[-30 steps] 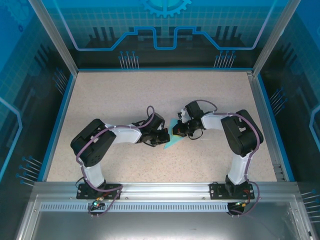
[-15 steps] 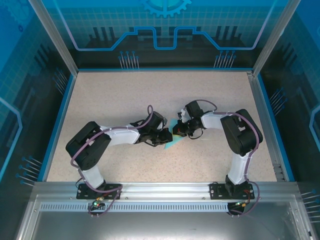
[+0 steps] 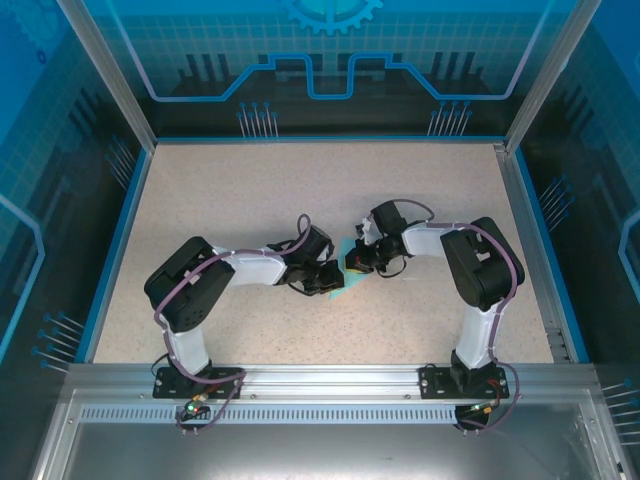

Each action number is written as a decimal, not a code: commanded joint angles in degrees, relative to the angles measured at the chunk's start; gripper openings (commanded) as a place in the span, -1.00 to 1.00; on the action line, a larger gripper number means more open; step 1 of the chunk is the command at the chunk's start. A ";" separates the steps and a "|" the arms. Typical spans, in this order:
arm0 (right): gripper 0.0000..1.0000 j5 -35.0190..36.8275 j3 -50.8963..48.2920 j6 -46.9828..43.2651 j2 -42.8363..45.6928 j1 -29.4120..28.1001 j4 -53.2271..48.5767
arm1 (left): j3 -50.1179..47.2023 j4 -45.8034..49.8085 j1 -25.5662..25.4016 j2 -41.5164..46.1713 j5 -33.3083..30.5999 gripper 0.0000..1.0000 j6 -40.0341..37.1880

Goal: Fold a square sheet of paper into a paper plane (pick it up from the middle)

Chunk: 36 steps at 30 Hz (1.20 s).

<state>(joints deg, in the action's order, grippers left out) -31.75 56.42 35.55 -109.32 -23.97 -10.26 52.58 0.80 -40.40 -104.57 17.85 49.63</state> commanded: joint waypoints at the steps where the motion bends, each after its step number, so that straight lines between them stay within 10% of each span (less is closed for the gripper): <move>1: -0.94 7.90 -1.41 -0.92 -4.66 0.15 -5.29 | -0.22 3.59 -0.19 -1.08 0.44 -0.80 1.00; 36: -0.95 12.83 1.67 -0.39 -8.98 0.15 -12.50 | -15.35 6.55 -0.16 5.86 0.00 -0.89 2.08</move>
<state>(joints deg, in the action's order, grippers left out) -33.08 60.88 35.55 -112.14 -23.97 -16.47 41.43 -6.24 -40.27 -98.08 17.74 51.11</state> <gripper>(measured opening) 0.042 0.058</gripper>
